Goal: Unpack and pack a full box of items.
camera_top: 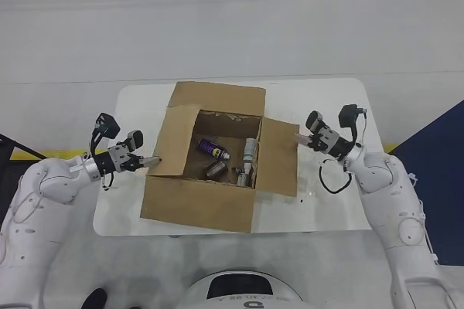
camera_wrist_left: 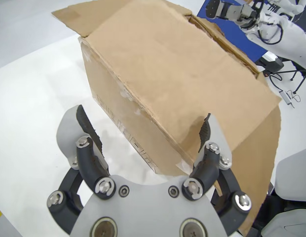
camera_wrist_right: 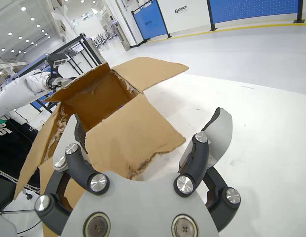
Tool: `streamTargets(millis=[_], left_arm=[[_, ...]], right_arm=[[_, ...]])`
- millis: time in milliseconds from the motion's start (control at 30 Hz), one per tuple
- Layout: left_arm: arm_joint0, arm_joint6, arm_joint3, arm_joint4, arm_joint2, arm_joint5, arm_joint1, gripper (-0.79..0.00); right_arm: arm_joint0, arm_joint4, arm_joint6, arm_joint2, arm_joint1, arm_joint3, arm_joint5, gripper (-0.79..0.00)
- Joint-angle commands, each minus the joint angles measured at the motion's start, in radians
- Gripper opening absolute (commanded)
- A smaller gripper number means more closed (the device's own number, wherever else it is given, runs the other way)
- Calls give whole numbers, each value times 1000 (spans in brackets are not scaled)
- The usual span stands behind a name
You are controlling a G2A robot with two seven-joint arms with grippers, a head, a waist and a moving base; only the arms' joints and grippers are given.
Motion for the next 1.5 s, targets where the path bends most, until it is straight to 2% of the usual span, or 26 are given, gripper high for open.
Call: streamTargets(millis=[0,100,200,300,533,700,900,1133,1300,1467], left_arm=[[-3,20,8,18,13,-5,-2,0],[-9,38,18,30,23,-9,-2,0],[-14,52,22,33,28,-13,-1,0],[-17,58,24,35,31,-15,0,0],[-14,76,19,49,42,-12,3,0],[-12,92,21,43,55,-8,3,0],[-6,121,22,16,70,-2,1,0],[12,160,22,-10,39,17,6,0],[25,185,28,-15,11,42,11,0],[33,190,27,-26,-6,41,15,0]], right_arm=[[-7,-14,46,-8,8,22,-60,0],[30,27,184,-35,21,90,-60,0],[65,114,298,-107,26,88,-60,0],[68,235,344,-163,39,28,-60,0],[50,516,420,-196,90,-121,-60,0],[95,671,488,-249,100,-141,-60,0],[206,625,510,-428,75,-123,-60,0],[353,535,486,-623,18,35,-34,0],[396,452,385,-659,-11,89,-20,0],[374,416,264,-614,-6,71,-60,0]])
